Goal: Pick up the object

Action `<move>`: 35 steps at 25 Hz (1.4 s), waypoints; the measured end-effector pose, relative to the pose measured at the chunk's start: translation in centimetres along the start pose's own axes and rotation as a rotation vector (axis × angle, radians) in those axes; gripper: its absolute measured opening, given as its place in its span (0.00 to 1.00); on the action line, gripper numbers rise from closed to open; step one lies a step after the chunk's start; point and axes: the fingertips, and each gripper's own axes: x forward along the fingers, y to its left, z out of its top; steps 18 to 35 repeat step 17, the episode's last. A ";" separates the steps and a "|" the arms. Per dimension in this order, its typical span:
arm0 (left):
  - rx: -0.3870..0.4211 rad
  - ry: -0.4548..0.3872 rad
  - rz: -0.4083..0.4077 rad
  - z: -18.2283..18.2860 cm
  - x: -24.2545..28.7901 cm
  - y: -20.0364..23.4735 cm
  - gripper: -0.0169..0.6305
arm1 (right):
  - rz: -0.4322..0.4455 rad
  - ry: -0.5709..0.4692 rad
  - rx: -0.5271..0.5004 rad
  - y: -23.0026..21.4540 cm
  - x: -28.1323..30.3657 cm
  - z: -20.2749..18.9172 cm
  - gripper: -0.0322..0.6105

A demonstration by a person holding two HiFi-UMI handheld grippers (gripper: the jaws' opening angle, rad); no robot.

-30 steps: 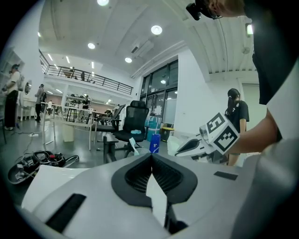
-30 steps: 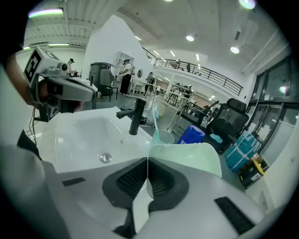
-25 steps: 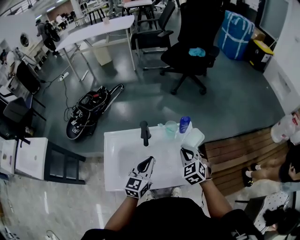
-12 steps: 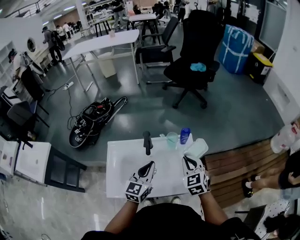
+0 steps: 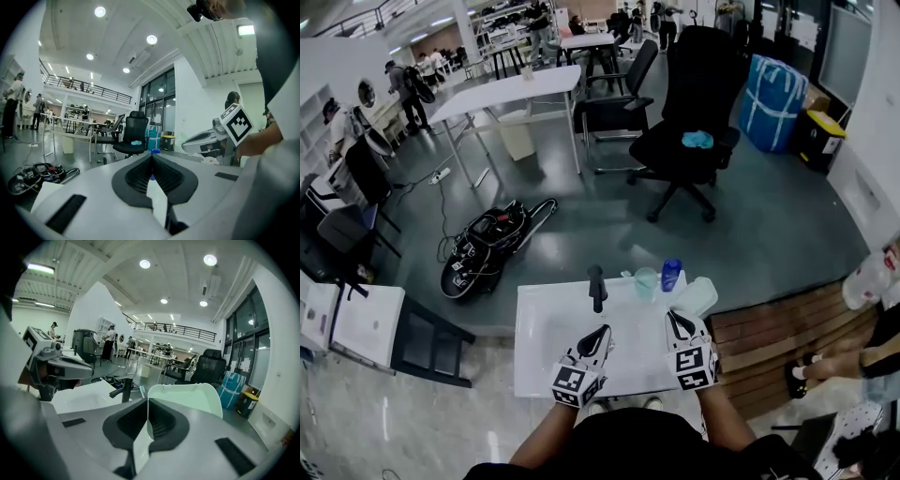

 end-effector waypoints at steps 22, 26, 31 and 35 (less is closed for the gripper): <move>0.007 0.012 0.003 -0.2 -0.3 0.1 0.05 | 0.003 0.013 -0.045 0.2 0.0 -0.2 0.08; 0.007 0.012 0.003 -0.2 -0.3 0.1 0.05 | 0.003 0.013 -0.045 0.2 0.0 -0.2 0.08; 0.007 0.012 0.003 -0.2 -0.3 0.1 0.05 | 0.003 0.013 -0.045 0.2 0.0 -0.2 0.08; 0.007 0.012 0.003 -0.2 -0.3 0.1 0.05 | 0.003 0.013 -0.045 0.2 0.0 -0.2 0.08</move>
